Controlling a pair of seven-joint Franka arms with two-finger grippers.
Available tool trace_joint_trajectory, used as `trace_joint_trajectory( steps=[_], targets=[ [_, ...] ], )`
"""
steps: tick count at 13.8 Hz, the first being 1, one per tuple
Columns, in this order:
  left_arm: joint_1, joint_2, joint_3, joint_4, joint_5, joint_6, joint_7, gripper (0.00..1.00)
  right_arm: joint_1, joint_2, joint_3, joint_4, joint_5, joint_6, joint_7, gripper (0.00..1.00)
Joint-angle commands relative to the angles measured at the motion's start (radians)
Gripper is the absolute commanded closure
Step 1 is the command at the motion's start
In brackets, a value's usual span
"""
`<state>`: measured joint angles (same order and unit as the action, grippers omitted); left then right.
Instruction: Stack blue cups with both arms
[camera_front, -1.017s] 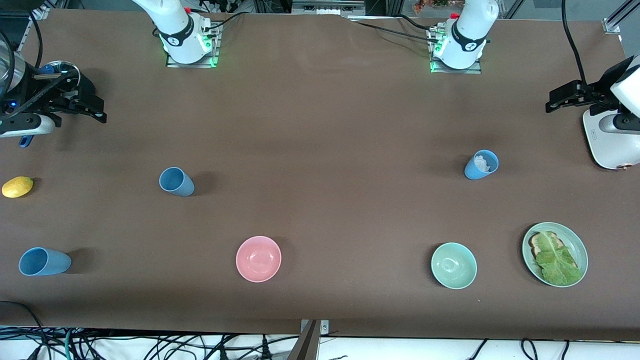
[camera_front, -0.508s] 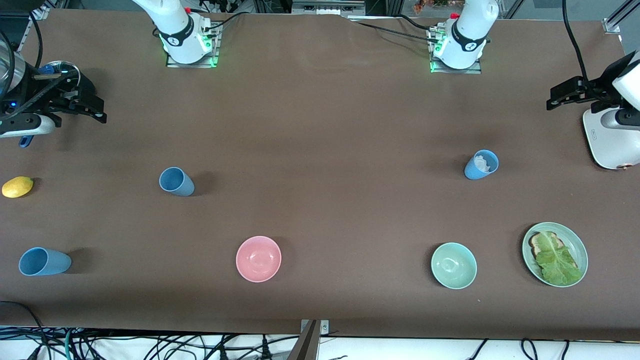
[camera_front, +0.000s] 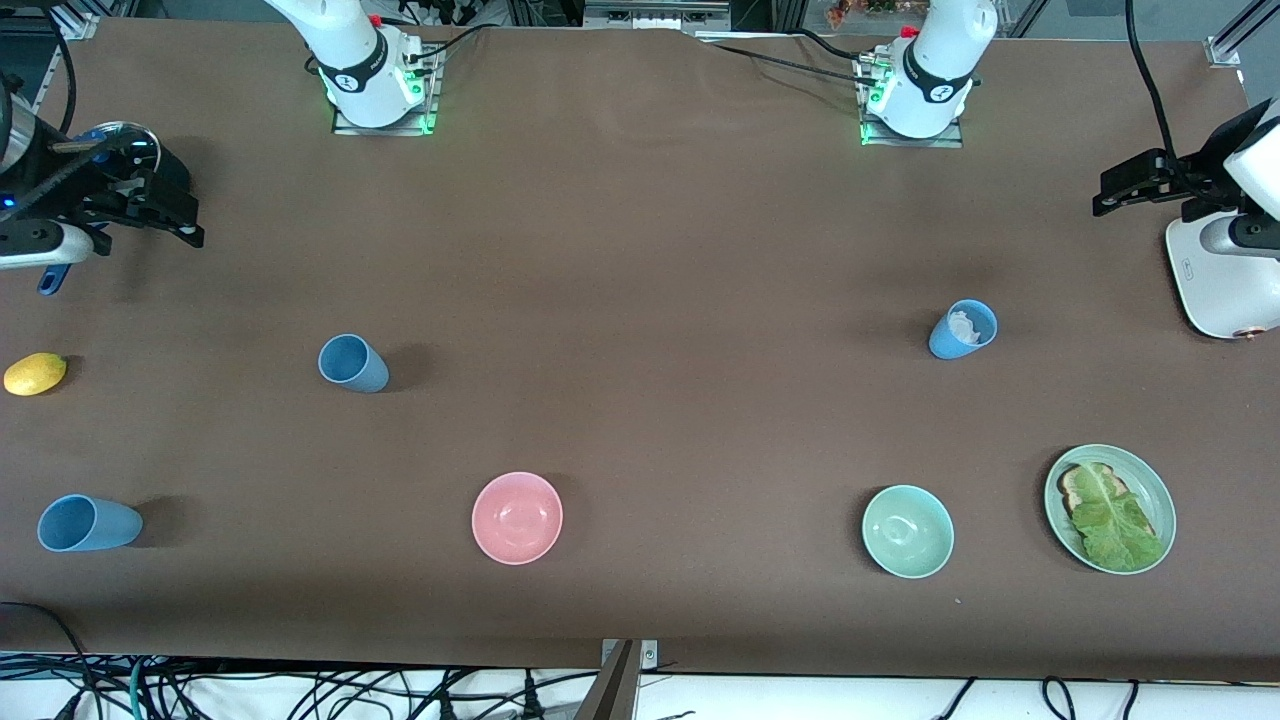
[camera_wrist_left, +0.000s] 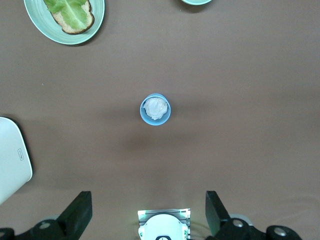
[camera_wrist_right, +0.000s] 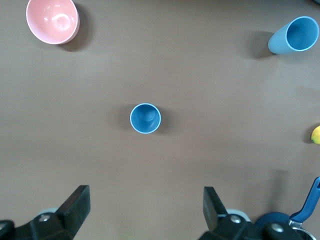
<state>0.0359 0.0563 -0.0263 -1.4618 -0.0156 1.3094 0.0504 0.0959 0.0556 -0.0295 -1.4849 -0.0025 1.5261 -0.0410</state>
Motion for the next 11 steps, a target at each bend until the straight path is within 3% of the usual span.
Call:
trace_joint_trajectory(
  steps=[1, 11],
  targets=[
    [-0.005, -0.016, -0.003, -0.008, 0.026, -0.007, 0.025, 0.0, 0.001, 0.02, 0.0, 0.032, -0.005, -0.014, 0.001, 0.0],
    [-0.005, -0.016, -0.003, -0.009, 0.025, -0.01, 0.026, 0.0, 0.001, 0.033, -0.001, 0.032, -0.013, -0.01, 0.007, 0.0]
  ],
)
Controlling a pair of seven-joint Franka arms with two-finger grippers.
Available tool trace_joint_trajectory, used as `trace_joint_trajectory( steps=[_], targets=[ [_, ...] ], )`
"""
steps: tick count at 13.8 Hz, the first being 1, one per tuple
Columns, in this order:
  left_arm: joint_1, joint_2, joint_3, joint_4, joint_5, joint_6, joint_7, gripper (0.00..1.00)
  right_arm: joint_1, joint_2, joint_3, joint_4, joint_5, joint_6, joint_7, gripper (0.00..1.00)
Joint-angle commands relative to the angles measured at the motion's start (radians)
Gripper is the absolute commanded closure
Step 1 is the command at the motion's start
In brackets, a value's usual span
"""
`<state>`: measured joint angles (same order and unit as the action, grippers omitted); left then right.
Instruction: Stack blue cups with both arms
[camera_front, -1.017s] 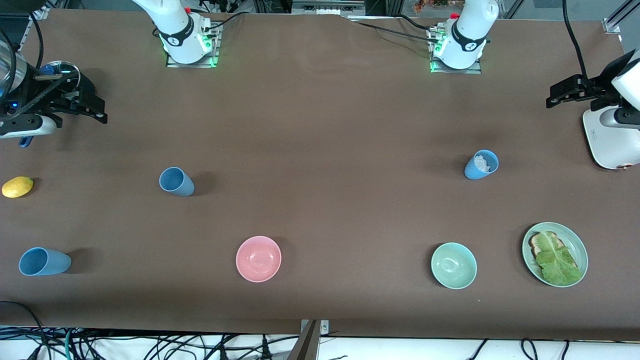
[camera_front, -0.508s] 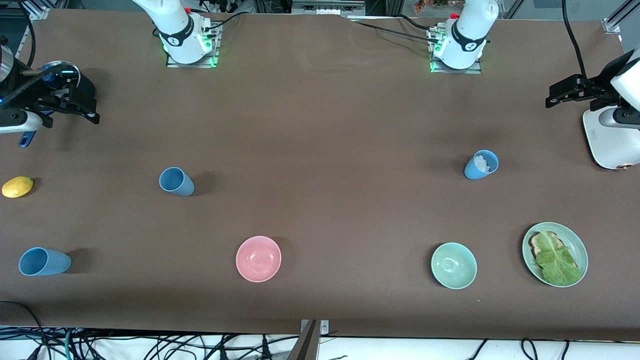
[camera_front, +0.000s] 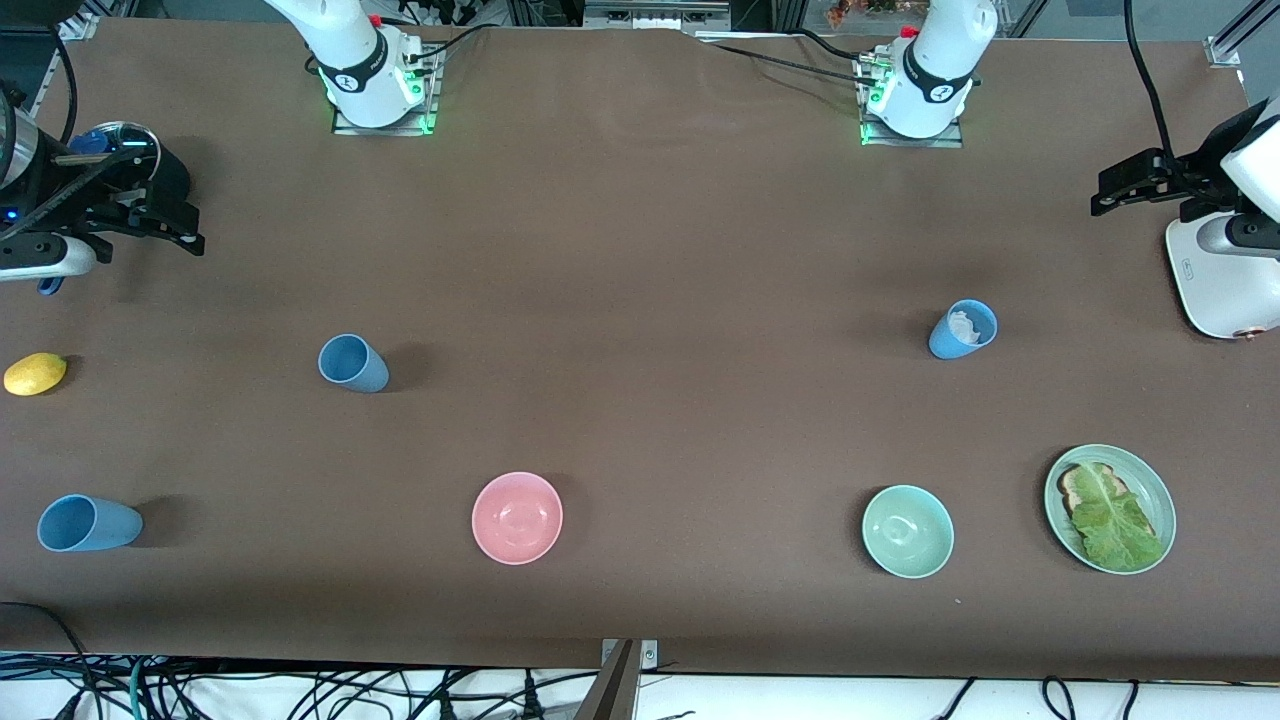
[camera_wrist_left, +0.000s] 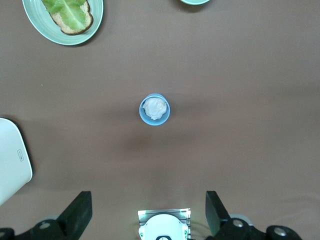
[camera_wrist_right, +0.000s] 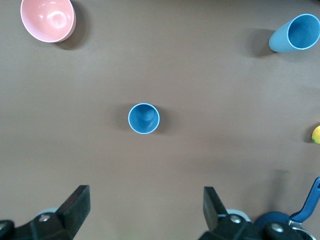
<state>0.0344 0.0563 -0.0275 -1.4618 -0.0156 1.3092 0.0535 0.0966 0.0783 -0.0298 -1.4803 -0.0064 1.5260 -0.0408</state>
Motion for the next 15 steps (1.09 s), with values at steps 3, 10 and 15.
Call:
trace_joint_trajectory(
  steps=[3, 10, 15],
  targets=[
    [-0.005, -0.016, -0.002, -0.009, 0.025, -0.01, 0.023, 0.0, -0.002, 0.008, 0.001, 0.026, -0.009, -0.014, 0.007, 0.0],
    [-0.007, -0.016, -0.002, -0.011, 0.026, -0.01, 0.023, 0.0, 0.003, 0.003, 0.002, 0.026, -0.003, -0.015, 0.01, 0.0],
    [0.007, -0.016, 0.008, -0.018, 0.028, -0.01, 0.088, 0.0, 0.003, 0.003, 0.002, 0.028, 0.002, -0.015, 0.012, 0.0]
  ],
)
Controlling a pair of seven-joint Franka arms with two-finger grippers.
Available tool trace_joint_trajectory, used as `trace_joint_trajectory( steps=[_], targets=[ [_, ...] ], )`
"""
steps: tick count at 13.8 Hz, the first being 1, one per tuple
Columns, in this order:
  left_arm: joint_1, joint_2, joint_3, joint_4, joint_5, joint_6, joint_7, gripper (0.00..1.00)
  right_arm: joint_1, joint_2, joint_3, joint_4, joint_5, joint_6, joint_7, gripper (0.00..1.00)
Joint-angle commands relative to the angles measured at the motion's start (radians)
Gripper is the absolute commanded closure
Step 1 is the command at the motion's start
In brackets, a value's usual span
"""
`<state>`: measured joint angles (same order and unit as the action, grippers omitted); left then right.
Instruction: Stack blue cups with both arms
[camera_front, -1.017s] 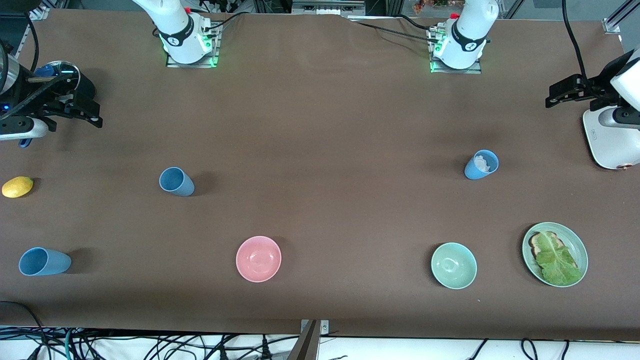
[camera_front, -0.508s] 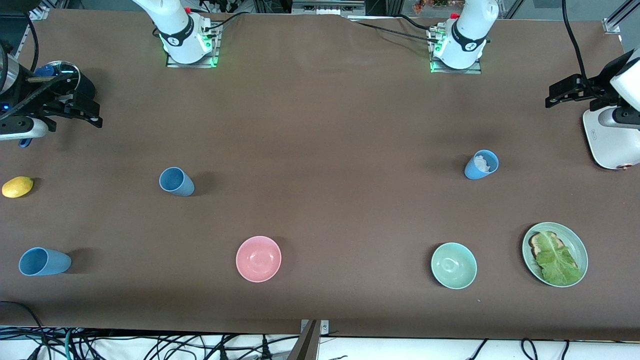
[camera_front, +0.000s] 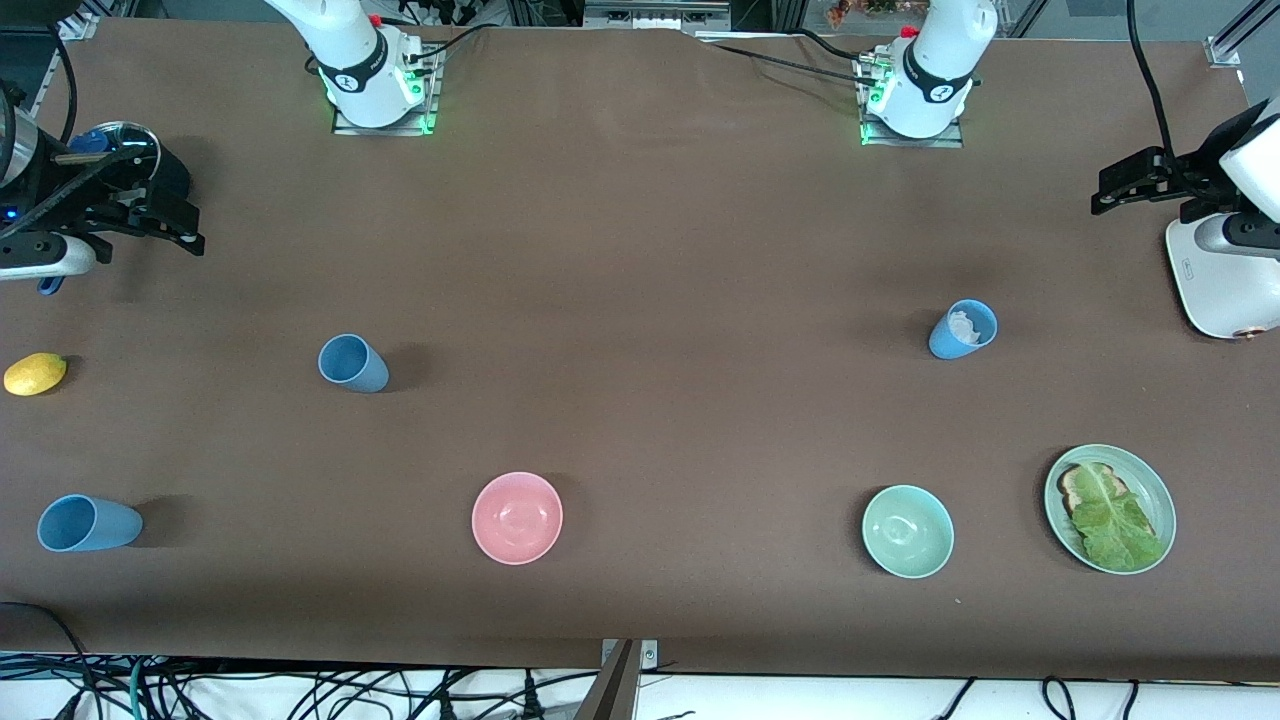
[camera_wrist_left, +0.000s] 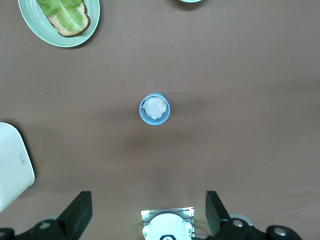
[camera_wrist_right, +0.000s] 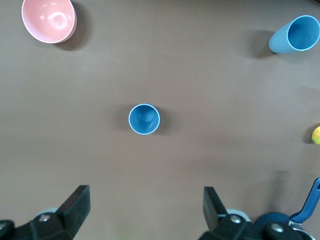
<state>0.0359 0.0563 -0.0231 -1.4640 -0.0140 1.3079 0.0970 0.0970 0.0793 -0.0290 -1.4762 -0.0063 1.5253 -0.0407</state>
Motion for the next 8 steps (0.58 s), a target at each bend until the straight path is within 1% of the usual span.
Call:
trace_joint_trajectory(
  steps=[1, 5, 8],
  targets=[
    [0.006, -0.016, 0.009, -0.022, 0.026, -0.009, 0.046, 0.0, 0.0, 0.002, 0.001, 0.024, 0.002, -0.013, 0.012, 0.0],
    [0.01, -0.016, 0.044, -0.03, 0.026, -0.009, 0.119, 0.0, 0.0, 0.002, 0.0, 0.024, 0.003, -0.008, 0.012, 0.0],
    [0.012, -0.018, 0.061, -0.067, 0.026, -0.003, 0.121, 0.0, 0.0, 0.002, 0.0, 0.024, 0.003, -0.007, 0.013, 0.0]
  ],
)
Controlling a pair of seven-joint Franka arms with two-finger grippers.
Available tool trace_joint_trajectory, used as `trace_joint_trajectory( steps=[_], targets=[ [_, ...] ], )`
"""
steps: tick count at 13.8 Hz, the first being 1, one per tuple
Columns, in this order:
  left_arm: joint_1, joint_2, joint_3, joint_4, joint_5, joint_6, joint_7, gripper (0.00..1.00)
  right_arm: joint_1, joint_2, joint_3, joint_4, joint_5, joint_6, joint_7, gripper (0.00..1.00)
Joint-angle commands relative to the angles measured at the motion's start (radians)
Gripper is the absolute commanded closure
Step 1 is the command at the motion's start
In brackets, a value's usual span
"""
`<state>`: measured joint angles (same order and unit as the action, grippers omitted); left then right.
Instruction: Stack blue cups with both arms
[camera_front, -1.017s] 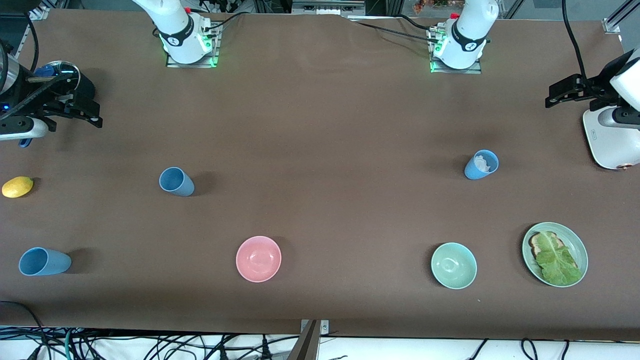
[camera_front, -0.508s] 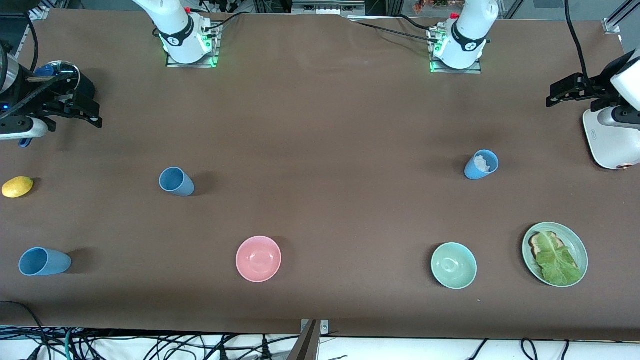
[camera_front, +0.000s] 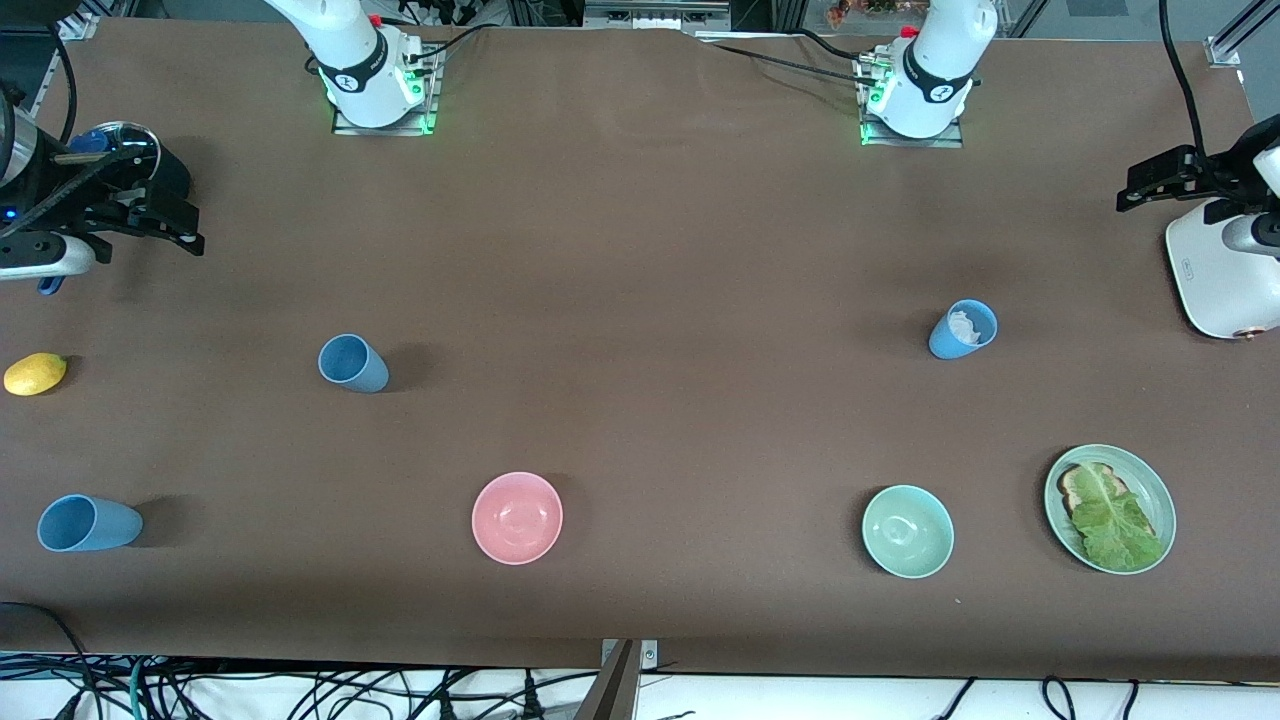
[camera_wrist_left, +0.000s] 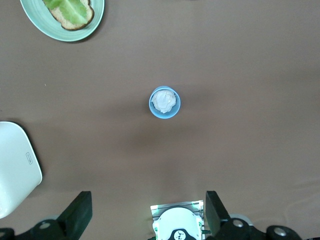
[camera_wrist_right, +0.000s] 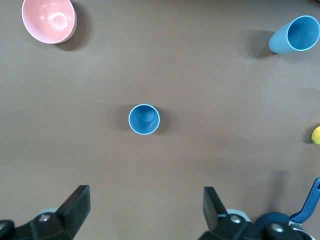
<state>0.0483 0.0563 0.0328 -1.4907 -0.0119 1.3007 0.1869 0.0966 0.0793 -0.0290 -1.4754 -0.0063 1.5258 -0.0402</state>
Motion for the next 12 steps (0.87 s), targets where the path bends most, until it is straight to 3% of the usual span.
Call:
trace_joint_trajectory(
  steps=[1, 12],
  targets=[
    [-0.001, -0.018, 0.006, -0.052, 0.024, 0.009, 0.031, 0.0, 0.0, 0.002, 0.0, 0.023, 0.005, -0.007, 0.013, 0.0],
    [-0.001, -0.02, 0.007, -0.296, 0.024, 0.28, 0.031, 0.0, -0.006, 0.01, -0.005, 0.023, -0.006, -0.006, 0.011, 0.0]
  ],
)
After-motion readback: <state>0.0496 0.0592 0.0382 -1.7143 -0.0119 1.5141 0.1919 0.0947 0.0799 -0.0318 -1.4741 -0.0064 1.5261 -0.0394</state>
